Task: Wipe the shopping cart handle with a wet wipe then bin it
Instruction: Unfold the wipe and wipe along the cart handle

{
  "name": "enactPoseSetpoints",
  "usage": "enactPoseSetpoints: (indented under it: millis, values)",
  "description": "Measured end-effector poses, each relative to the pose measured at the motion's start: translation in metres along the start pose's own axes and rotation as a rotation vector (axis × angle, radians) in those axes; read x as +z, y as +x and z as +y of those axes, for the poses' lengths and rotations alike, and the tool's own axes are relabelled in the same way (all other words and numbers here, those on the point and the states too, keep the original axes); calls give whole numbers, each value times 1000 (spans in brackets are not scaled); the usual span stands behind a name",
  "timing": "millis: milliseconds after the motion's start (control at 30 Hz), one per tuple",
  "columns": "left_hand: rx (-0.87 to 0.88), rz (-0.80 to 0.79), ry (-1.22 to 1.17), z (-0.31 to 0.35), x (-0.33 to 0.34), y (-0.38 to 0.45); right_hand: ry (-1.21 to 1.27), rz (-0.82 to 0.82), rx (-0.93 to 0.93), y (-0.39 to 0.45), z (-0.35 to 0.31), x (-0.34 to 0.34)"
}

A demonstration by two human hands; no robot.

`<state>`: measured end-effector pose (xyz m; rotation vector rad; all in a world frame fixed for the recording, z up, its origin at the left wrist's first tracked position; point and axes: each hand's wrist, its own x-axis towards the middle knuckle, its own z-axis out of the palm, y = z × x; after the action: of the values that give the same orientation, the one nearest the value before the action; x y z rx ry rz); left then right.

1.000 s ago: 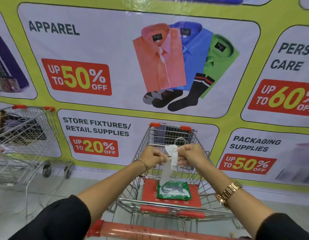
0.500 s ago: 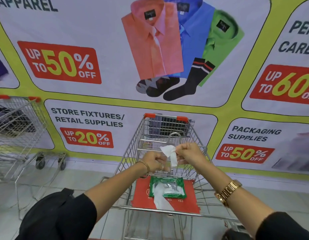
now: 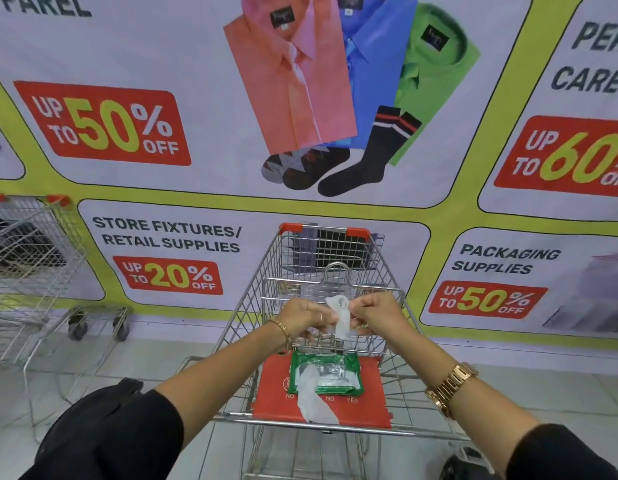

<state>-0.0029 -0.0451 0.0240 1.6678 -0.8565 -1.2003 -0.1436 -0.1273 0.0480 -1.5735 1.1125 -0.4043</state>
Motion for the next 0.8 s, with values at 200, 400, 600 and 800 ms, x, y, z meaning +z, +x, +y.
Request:
enactPoseSetpoints:
  millis: [200,400,600,800]
  values:
    - [37,105,125,3,1,-12,-22,13,-7,-11,0,4]
    - [46,38,206,10,-9,-40,16,27,-7,-33,-10,9]
    - [114,99,247,11,-8,-69,21,45,-46,-58,-22,23]
    - [149,166,248,17,-20,-111,36,98,-74,-89,-27,29]
